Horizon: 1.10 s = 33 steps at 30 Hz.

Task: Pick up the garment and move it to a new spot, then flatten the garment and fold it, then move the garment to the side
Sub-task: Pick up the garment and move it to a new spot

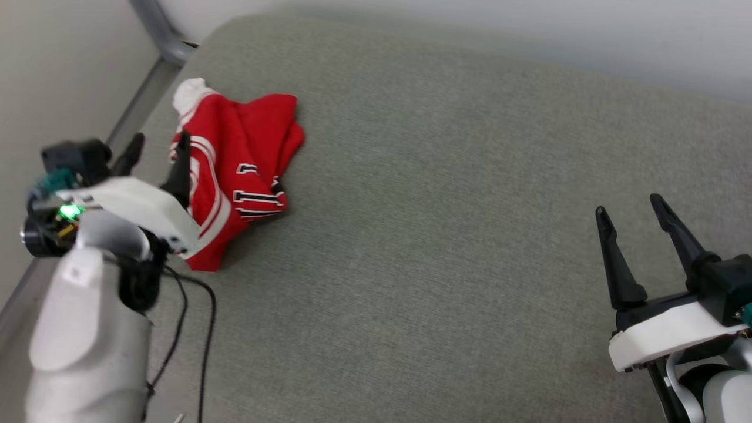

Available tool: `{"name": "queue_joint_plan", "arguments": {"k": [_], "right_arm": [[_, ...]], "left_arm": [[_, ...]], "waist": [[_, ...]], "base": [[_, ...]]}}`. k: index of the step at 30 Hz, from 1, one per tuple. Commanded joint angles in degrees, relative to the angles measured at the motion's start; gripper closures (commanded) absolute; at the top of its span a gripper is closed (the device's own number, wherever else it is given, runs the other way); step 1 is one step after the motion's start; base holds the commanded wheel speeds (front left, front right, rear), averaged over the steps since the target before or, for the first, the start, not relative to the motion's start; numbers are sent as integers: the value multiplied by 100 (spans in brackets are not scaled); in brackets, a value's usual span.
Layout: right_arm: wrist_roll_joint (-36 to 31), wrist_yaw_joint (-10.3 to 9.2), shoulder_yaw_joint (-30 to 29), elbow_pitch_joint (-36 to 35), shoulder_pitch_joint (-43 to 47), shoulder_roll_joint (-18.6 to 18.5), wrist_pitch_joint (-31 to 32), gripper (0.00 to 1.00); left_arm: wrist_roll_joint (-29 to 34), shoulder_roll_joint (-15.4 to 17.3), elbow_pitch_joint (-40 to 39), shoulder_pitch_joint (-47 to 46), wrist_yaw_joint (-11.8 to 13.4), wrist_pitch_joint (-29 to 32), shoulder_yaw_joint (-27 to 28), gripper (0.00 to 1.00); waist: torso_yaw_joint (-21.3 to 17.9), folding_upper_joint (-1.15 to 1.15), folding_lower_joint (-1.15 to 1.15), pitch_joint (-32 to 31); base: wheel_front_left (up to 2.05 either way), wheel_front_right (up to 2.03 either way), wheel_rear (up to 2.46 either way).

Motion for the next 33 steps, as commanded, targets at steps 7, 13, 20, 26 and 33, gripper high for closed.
{"name": "queue_joint_plan", "arguments": {"k": [7,13,20,26,33], "right_arm": [[26,-3,25,-84,-236,-69,-35,0],[38,-4,65,-122,-371,-90,-43,0],[57,-4,98,-162,-567,-112,-56,0],[58,-4,56,-168,-666,-120,-57,0],[104,-3,-3,-146,-699,-67,-101,0]], "left_arm": [[-1070,989,735,-1027,-5,1849,-585,0],[-1571,1337,1219,-1357,-6,2908,-813,0],[-1914,1465,1914,-1544,-6,3748,-914,0],[-2113,1230,2602,-1431,66,4437,-990,0],[-1982,1232,2671,-1498,52,3948,-1132,100]], "waist": [[-554,0,-2,607],[-707,0,-2,901],[-861,0,-2,1311],[-916,0,-2,1508],[-906,0,-2,1415]], "base": [[0,0,0],[0,0,0],[0,0,0],[0,0,0],[0,0,0]]}}
